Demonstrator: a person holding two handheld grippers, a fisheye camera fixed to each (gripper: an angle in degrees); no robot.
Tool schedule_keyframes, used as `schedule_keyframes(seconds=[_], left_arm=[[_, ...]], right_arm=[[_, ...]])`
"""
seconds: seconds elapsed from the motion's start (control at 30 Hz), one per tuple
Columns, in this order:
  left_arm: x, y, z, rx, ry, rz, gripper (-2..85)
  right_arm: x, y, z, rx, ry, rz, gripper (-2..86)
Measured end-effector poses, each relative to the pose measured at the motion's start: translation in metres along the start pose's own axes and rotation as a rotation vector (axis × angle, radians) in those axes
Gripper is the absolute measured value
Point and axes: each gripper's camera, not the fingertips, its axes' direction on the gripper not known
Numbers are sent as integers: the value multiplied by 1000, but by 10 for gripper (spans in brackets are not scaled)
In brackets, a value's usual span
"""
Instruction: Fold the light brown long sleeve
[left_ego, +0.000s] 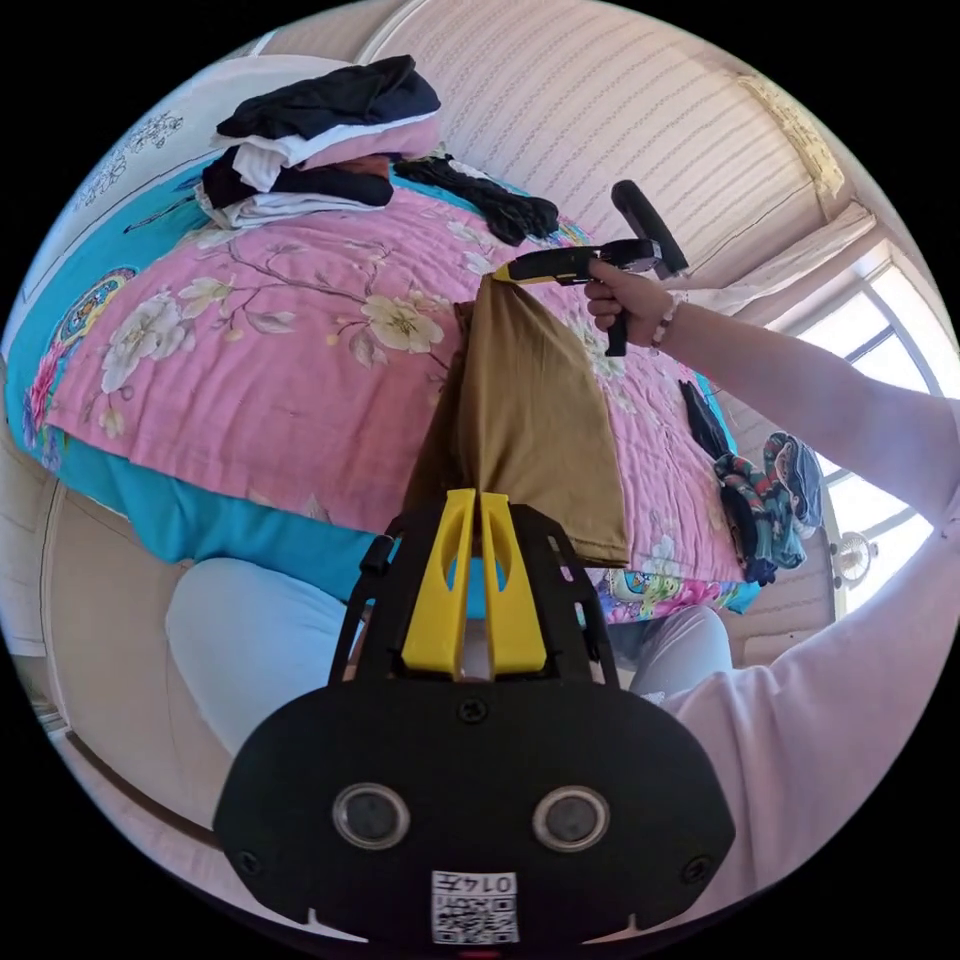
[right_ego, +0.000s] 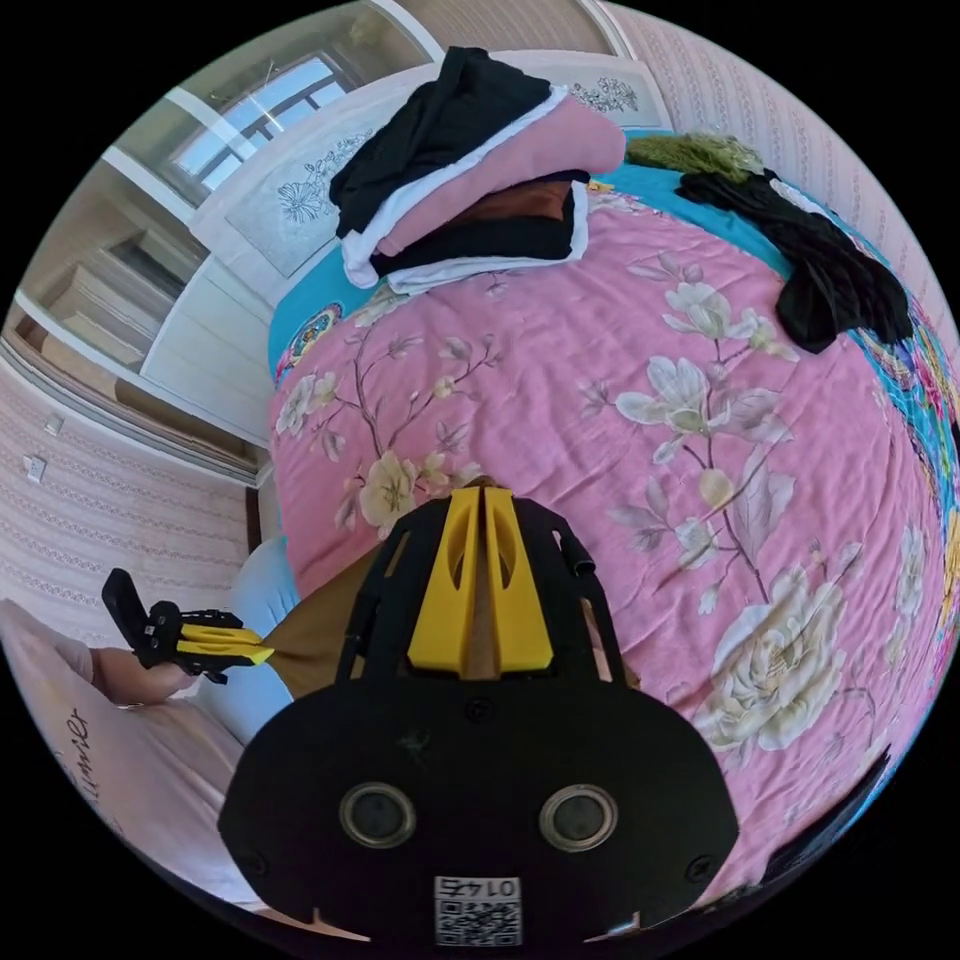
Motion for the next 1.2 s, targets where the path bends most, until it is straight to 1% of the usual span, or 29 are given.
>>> schedule_keyframes(seconds=[0.07,0.1,0.17,0.23,0.3,0.4,0.47,0.53,0.57,0.7,0.8,0.87,0.9,0.97,1.0,1.07,1.2], left_arm=[[-3,-2,14,-48,-97,7,-7],[-4,-3,18,-69,-105,-5,-5],[-9,-8,24,-124,-59,-65,6],[-7,-10,19,-112,-53,-76,22],[-3,-10,13,-108,-65,-70,40],[5,-7,7,-101,-76,-58,58],[8,-8,11,-106,-80,-67,73],[9,-11,17,-109,-13,-100,85],[13,-13,22,-111,4,-80,89],[29,-17,35,-154,-70,-14,83],[43,-11,34,-139,-96,71,62],[46,-7,30,-137,-45,56,6],[48,-6,28,-135,-38,52,2],[62,-4,17,-114,-41,98,-6],[66,-3,13,-103,-41,116,-7],[84,0,-3,-59,-15,172,-9],[117,6,-26,5,38,270,-10]], right_arm=[[2,0,12,-45,0,74,12],[3,0,13,-38,-6,90,15],[2,4,5,25,-51,117,48],[-2,7,-5,70,-70,76,59],[-8,11,-10,68,-44,23,69],[-15,16,-3,-27,-36,-39,111],[-21,22,14,-158,-64,-38,134],[-28,28,31,-260,-47,-28,131],[-32,33,37,-289,-37,-16,123],[-46,53,40,-281,-81,19,65],[-60,76,27,-235,-53,-32,44],[-69,102,4,-124,-90,-15,37],[-71,110,-4,-87,-104,-5,36],[-82,150,-38,69,-156,22,32],[-85,162,-47,108,-158,22,31],[-101,216,-79,238,-124,23,28],[-120,299,-121,363,-70,84,25]])
